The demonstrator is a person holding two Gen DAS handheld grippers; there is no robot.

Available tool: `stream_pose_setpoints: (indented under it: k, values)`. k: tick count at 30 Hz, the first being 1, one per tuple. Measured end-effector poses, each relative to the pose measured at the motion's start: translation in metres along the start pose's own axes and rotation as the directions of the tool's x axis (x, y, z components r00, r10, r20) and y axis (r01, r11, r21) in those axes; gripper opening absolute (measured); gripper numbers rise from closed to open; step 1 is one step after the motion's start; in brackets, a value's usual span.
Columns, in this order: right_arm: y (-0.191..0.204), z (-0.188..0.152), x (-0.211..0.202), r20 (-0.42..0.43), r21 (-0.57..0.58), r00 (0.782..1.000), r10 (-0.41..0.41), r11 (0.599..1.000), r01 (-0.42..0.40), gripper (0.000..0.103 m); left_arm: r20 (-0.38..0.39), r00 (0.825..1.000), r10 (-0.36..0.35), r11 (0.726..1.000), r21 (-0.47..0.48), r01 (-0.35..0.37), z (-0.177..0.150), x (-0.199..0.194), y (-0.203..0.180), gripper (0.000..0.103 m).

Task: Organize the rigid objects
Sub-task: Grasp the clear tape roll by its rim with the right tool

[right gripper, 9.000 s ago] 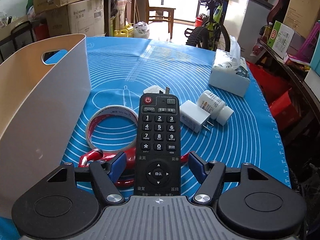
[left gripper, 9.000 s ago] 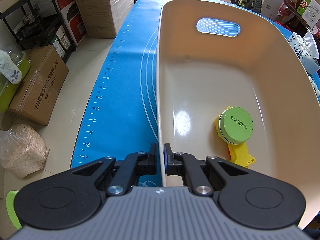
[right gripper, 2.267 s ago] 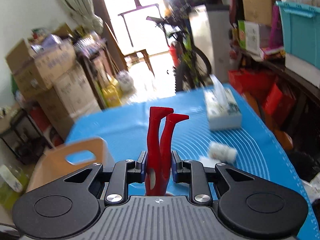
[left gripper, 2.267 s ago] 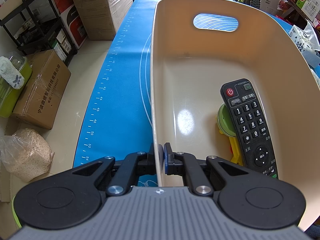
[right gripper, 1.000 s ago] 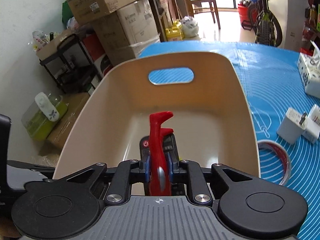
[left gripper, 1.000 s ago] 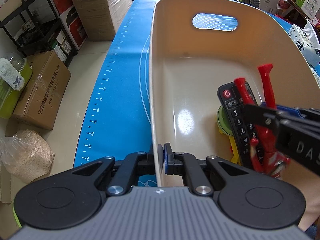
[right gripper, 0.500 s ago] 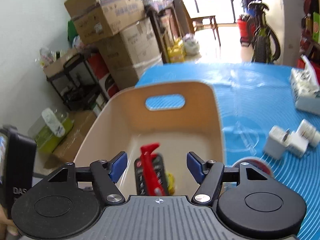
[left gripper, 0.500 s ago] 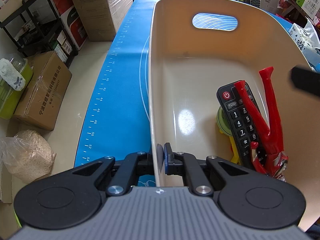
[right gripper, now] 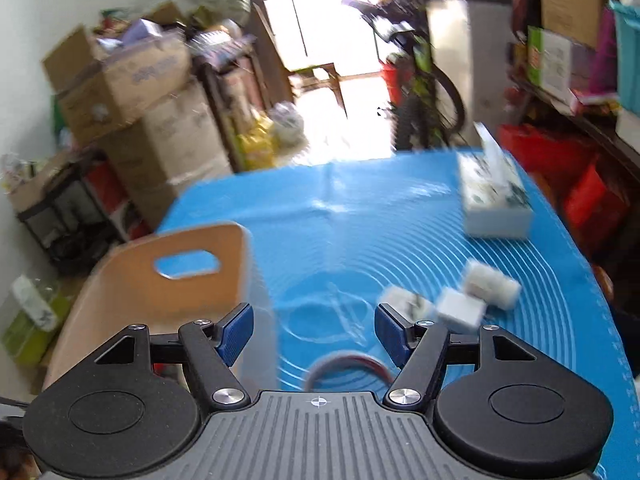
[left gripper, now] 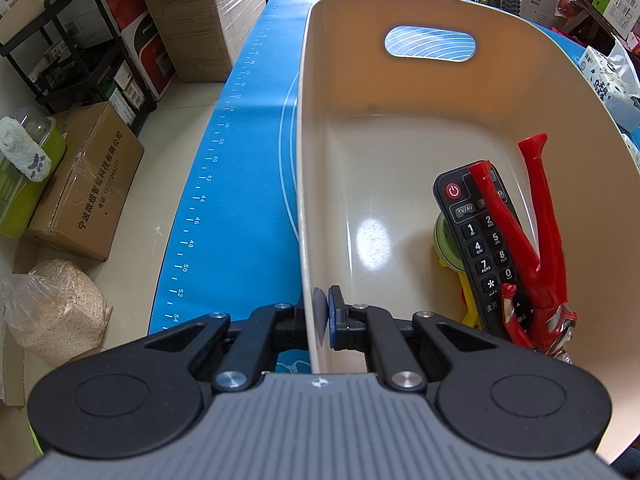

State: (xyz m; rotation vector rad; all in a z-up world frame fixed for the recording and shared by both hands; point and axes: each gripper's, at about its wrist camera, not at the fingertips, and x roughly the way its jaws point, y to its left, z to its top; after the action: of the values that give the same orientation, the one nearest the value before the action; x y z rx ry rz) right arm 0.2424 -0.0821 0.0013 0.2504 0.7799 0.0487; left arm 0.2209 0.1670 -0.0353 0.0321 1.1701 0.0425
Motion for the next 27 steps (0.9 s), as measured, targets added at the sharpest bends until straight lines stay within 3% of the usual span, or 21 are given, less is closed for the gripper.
stream_pose_setpoints:
  k: [9, 15, 18, 22, 24, 27]
  values:
    - [-0.032, -0.028, 0.048, -0.121, -0.007, 0.983, -0.139, 0.990, 0.139, 0.072, 0.001, 1.000, -0.003, 1.000, -0.001, 0.003, 0.000, -0.001, 0.001, 0.010]
    - [-0.041, -0.038, 0.071, -0.180, -0.024, 0.966, -0.184, 0.983, 0.182, 0.062, 0.001, 1.000, -0.003, 1.000, -0.001, 0.003, 0.000, -0.001, 0.001, 0.010]
    - [-0.041, -0.043, 0.078, -0.198, -0.040, 0.960, -0.198, 0.980, 0.194, 0.053, 0.001, 1.000, -0.003, 1.000, -0.001, 0.003, 0.000, -0.001, 0.001, 0.010]
    - [-0.032, -0.047, 0.079, -0.180, -0.090, 0.961, -0.211, 0.976, 0.197, 0.049, 0.001, 1.000, -0.003, 1.000, 0.000, 0.003, 0.000, -0.001, 0.001, 0.010]
    - [-0.028, -0.048, 0.079, -0.176, -0.118, 0.960, -0.218, 0.973, 0.199, 0.042, 0.001, 1.000, -0.004, 1.000, -0.002, 0.004, 0.000, -0.001, 0.001, 0.010]
    - [-0.022, -0.048, 0.078, -0.180, -0.140, 0.963, -0.201, 0.974, 0.177, 0.019, 0.001, 1.000, -0.003, 1.000, -0.001, 0.003, 0.000, -0.001, 0.001, 0.011]
